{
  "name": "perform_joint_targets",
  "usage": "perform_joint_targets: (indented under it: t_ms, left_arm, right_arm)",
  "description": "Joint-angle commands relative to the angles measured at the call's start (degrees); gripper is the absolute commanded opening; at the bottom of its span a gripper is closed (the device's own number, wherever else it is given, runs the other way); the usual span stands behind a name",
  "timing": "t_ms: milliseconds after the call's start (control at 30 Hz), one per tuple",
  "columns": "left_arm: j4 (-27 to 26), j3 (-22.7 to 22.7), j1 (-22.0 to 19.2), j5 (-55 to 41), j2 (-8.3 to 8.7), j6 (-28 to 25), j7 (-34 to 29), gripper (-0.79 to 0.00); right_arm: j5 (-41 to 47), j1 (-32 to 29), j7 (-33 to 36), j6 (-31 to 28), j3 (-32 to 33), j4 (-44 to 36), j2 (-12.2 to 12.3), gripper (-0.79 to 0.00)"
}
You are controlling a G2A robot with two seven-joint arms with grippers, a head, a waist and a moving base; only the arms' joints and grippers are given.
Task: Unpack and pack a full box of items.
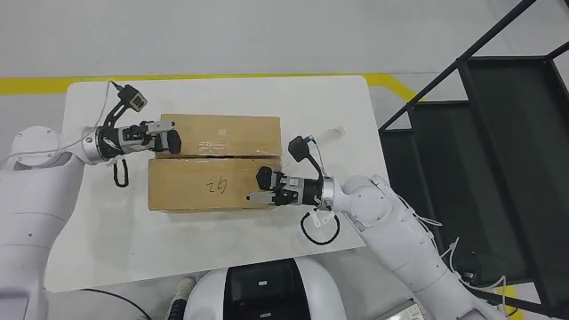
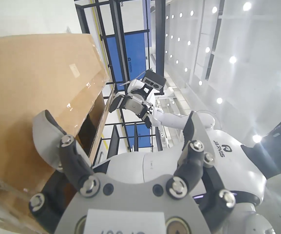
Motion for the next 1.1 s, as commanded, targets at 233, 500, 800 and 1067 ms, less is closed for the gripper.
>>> perform_joint_targets:
  t_ms: [233,500,800,1067]
  left_arm:
    - [-1.71,0.02,-0.13,-2.19,1.2,1.34,-1.32,0.0]
    - [-2.02,0.33,-0.3,-2.39,1.89,1.94,-1.91,0.0]
    - [-1.26,1.01,0.06,1.54,3.3,2.43,-2.4,0.0]
    - [-0.36,2.37,-0.32,4.82,4.61,2.56,-2.53,0.0]
  right_arm:
    - [-0.86,-0.11,-1.04,1.77,-0.44,-0.09,-0.02,0.0]
    - [-1.5,1.25,-2.37,4.4,-1.22,1.7,-0.03,0.0]
    - [-2.78,0.62,-4.04,4.71,-0.52,0.41,0.37,0.0]
    - [-3.92,-1.17,-5.39,4.77,1.03,-2.01,0.97,0.0]
